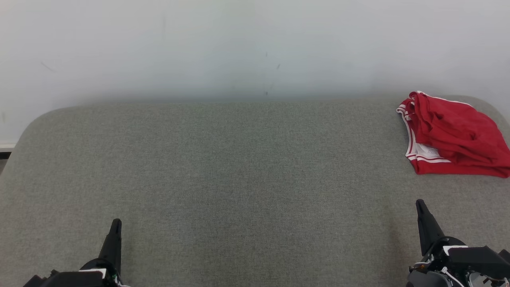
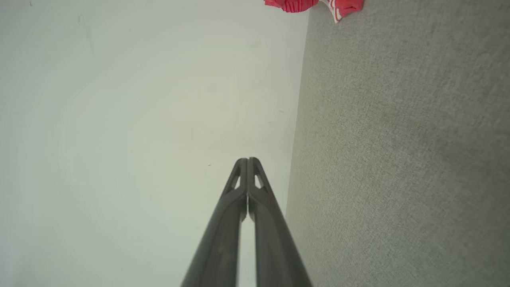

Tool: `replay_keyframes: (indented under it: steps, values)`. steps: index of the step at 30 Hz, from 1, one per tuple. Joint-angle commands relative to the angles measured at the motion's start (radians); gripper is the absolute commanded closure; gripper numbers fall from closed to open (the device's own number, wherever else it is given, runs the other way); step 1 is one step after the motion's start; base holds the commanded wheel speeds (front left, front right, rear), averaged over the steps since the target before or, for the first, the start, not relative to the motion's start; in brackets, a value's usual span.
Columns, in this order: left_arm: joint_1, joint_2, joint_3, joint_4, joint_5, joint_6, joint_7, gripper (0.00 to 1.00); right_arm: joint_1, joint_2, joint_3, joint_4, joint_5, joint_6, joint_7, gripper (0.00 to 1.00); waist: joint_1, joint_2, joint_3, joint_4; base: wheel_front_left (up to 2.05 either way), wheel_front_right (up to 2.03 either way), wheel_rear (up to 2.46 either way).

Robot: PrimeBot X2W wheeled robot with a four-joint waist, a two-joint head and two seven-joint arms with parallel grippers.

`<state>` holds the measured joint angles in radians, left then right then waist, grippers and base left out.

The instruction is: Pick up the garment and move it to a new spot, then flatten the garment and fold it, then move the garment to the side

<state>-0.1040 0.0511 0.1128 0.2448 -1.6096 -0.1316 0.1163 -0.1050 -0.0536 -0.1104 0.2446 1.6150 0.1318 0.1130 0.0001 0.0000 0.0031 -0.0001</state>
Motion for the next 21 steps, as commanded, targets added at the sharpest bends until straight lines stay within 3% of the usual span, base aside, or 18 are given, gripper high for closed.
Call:
replay_keyframes:
  steps: [1, 21]
  values:
    - [-0.010, -0.002, 0.004, 0.001, -0.005, 0.002, 0.000, 1.00, -0.007, 0.002, -0.003, 0.000, 0.001, -0.002, 0.000, 1.00, -0.0001, 0.0000, 0.000, 0.000, 0.00, 0.00, 0.00]
    - [-0.010, -0.002, 0.003, 0.001, -0.006, 0.002, 0.000, 1.00, -0.007, 0.003, -0.004, 0.001, -0.001, -0.002, 0.001, 1.00, -0.0001, 0.0000, 0.000, 0.000, 0.00, 0.00, 0.00]
